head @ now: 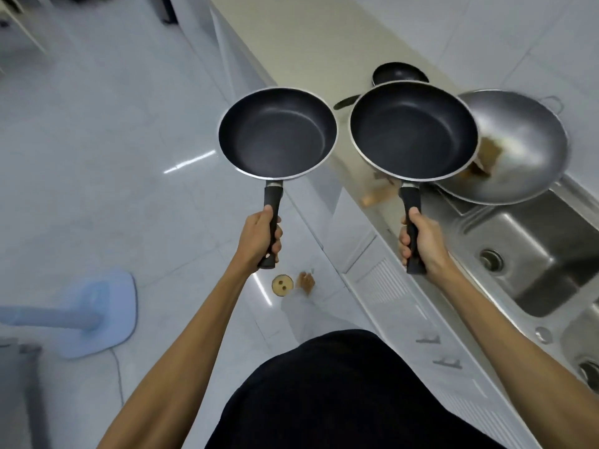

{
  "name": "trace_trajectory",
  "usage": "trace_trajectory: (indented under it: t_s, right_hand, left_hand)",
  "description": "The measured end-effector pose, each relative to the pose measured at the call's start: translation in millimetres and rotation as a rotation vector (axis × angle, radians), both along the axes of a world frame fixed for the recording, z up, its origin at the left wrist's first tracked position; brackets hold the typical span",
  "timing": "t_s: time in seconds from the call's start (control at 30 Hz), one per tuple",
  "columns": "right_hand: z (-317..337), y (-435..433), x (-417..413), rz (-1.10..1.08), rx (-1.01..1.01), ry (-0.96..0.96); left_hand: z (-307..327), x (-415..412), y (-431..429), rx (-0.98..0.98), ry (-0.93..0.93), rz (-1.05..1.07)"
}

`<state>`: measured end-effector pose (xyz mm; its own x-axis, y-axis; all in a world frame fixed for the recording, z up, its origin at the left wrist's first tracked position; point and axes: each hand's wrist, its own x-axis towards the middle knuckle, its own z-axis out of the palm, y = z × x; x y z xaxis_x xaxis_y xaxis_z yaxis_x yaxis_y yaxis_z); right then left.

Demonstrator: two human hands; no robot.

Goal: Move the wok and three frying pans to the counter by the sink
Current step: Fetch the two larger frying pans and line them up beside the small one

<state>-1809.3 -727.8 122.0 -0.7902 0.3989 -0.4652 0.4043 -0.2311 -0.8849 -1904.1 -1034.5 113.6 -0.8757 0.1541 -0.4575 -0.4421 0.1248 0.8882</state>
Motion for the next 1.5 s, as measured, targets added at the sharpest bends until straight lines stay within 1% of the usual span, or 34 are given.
trace_trajectory:
  t_s: [0.2,0.3,0.53,0.63,0.73,0.93,1.1,1.3,1.5]
  right_hand:
    - [-4,-5,-163,-0.018,-0.022,0.000]
    - [-5,-3,-240,0.011,0.009,-0.011]
    - [-13,-7,-368,0.015,0.008,-0.050]
    - [-22,-22,-416,-0.035,0.009,-0.057]
    - [-29,-47,-461,-0.108,-0.001,-0.065]
    - [-29,-108,-544,-0.268,0.010,-0.084]
    - [-28,-147,-597,-0.389,-0.009,-0.113]
    - [-39,-155,-650,-0.499,-0.020,-0.126]
    - [-54,-128,-705,-0.582,-0.017,-0.151]
  left_hand:
    - [5,-162,6,-0.002,-0.003,0.026]
    - [12,-237,7,-0.009,0.009,0.031]
    - [9,-379,-7,-0.010,-0.010,0.023]
    - [4,-442,-16,-0.028,-0.029,-0.014]
    - [2,-508,-30,-0.037,-0.042,-0.080]
    - [11,-644,-68,-0.067,-0.035,-0.290]
    - [14,-734,-79,-0.073,-0.036,-0.407]
    - [5,-815,-57,-0.080,-0.053,-0.536]
    - [-3,-878,-17,-0.067,-0.073,-0.623]
